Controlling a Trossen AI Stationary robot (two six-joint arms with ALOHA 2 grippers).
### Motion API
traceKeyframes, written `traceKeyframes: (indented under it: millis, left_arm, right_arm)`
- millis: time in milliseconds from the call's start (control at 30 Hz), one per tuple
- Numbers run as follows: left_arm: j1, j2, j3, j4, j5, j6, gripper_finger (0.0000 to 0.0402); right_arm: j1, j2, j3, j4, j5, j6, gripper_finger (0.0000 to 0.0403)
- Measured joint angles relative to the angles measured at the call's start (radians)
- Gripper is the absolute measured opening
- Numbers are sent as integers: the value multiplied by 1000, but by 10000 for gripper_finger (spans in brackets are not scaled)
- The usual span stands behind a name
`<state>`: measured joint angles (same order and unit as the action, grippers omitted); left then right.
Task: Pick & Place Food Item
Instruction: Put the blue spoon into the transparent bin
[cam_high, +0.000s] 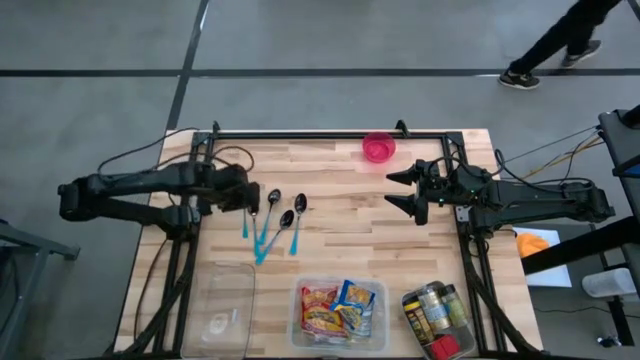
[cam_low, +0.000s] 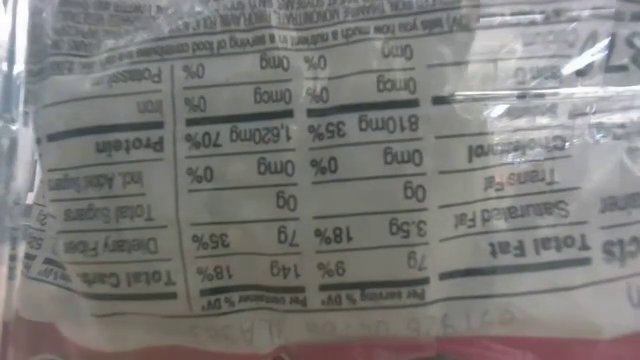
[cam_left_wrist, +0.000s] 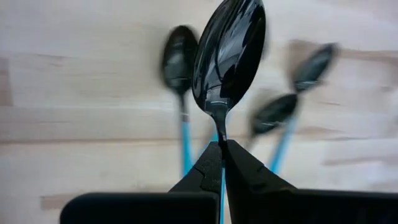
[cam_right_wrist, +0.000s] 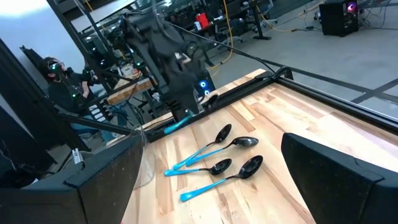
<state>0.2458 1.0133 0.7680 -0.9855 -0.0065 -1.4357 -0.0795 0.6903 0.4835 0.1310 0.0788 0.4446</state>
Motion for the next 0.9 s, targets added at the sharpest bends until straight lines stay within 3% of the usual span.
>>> traceKeyframes:
  millis: [233,400,567,900]
  left_arm:
    - [-29,-19,207,-97,54,58,0]
    - [-116,4,353,-200,71,57,0]
    - [-268,26,430,-314,55,-68,0]
    - [-684,37,375,-308,-27,-470,0]
  right_arm:
    - [0,0,0,0,0,0,381]
    - [0,0,0,0,0,0,381]
    - [0,0,0,0,0,0,381]
    - [0,0,0,0,0,0,381]
